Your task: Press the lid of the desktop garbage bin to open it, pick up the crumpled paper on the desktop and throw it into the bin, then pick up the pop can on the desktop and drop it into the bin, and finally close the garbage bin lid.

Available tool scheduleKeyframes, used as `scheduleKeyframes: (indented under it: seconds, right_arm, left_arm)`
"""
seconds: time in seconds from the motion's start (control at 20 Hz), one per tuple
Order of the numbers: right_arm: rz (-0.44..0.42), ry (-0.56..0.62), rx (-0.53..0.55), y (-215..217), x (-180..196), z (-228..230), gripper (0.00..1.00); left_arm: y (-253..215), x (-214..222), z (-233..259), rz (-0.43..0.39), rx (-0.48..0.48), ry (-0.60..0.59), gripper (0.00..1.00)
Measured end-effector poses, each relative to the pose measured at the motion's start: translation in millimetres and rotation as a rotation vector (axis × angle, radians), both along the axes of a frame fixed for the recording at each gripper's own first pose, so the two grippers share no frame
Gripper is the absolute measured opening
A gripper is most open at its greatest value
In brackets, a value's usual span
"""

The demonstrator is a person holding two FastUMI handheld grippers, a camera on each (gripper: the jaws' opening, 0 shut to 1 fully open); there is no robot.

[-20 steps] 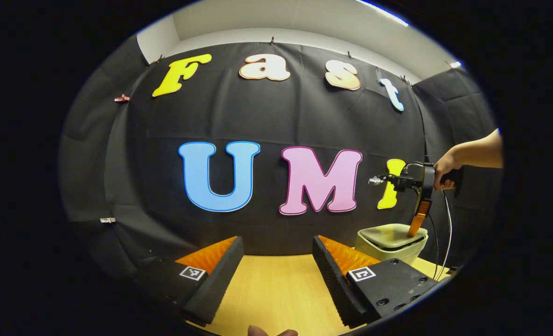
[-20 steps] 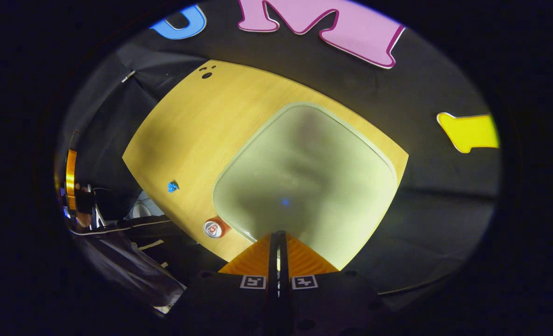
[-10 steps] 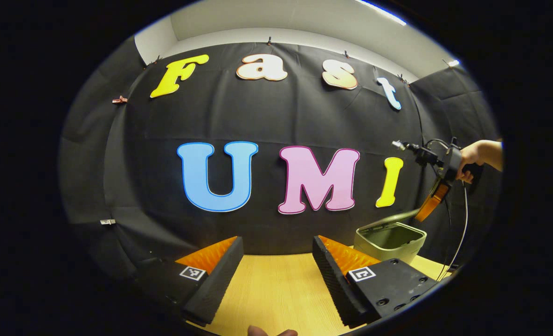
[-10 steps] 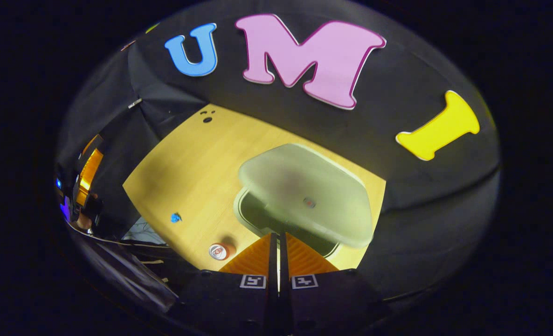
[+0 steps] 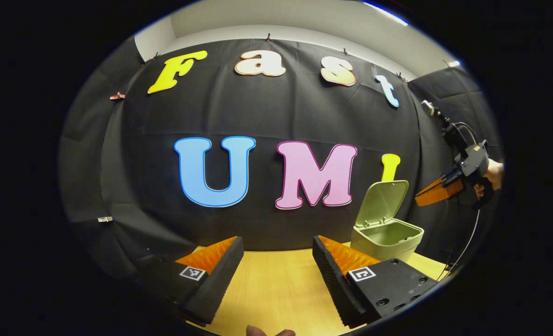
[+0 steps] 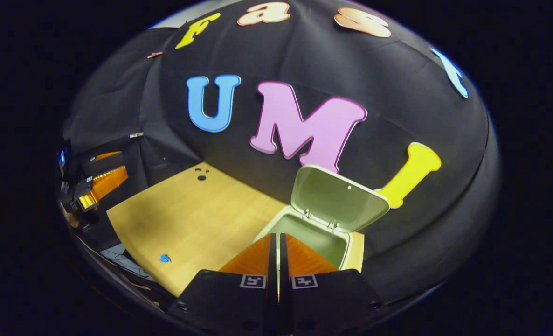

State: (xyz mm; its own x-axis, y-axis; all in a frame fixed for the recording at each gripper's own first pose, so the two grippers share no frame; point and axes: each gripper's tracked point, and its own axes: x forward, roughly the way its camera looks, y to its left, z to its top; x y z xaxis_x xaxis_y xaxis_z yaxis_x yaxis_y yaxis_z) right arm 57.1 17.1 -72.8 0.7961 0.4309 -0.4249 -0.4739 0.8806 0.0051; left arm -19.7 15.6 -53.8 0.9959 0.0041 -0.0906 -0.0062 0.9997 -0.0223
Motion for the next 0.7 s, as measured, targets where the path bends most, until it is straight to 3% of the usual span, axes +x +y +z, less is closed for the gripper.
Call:
scheduleKeyframes:
  seconds: [0.2, 0.3, 0.4, 0.45, 0.55, 0.65, 0.7]
  right_arm:
    - [-0.072, -0.107, 0.111, 14, -14, 17, 0.09]
    - [-0.086, -0.155, 0.137, 22, -22, 17, 0.18]
    - [-0.085, -0.179, 0.163, 31, -33, 16, 0.20]
    - [-0.085, -0.183, 0.175, 35, -39, 14, 0.28]
    - [-0.090, -0.205, 0.205, 41, -44, 16, 0.31]
    - [-0.109, -0.216, 0.236, 42, -47, 16, 0.50]
    - [-0.116, -0.221, 0.246, 42, -48, 17, 0.51]
  left_arm:
    - [3, -2, -19, -0.024, 0.007, 0.044, 0.95]
    - [3, -4, -31, -0.038, 0.006, 0.073, 0.96]
    - [2, -7, -45, -0.063, 0.001, 0.092, 0.95]
    - [-1, -8, -53, -0.083, -0.006, 0.105, 0.95]
    - [-4, -12, -72, -0.115, -0.031, 0.139, 0.95]
    - [-5, -15, -94, -0.130, -0.062, 0.180, 0.96]
    - [-4, -15, -105, -0.131, -0.075, 0.202, 0.96]
